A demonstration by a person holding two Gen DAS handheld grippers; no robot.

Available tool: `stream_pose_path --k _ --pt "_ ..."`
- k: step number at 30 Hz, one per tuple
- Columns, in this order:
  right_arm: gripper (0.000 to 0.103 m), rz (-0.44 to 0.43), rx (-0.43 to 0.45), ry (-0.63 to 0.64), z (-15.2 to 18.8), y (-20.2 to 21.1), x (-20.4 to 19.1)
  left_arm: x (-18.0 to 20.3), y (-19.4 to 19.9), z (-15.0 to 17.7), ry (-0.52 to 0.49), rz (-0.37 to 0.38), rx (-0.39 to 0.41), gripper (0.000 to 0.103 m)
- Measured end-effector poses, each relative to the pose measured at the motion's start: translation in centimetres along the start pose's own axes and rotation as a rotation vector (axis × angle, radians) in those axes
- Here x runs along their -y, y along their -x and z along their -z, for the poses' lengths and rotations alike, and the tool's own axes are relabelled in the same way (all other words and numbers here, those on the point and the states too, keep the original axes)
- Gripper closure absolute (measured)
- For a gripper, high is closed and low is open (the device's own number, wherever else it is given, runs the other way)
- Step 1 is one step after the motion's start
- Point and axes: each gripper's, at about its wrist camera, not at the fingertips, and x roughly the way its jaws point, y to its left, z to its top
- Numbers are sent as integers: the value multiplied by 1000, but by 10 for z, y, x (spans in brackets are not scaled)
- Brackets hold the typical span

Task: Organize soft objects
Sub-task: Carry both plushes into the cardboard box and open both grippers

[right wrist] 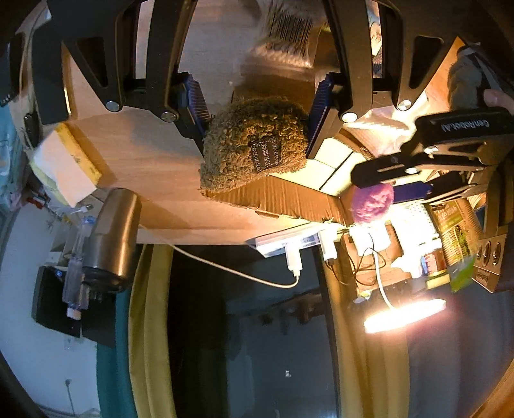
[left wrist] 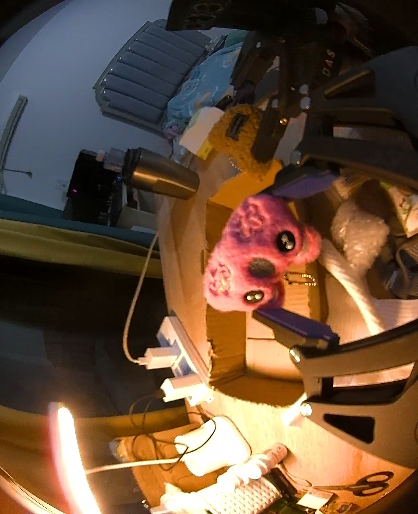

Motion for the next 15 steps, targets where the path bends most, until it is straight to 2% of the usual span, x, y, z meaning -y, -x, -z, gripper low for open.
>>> stream_pose_path --k 7,12,15 --pt "45 -46 -56 -11 -2 -34 1 -7 -41 2 12 -6 -86 39" --pt "44 -60 -87 -25 0 -47 1 -14 -54 5 36 -1 -129 36" --pt "41 -58 -96 -32 1 -52 3 -18 -58 7 49 -3 -147 34"
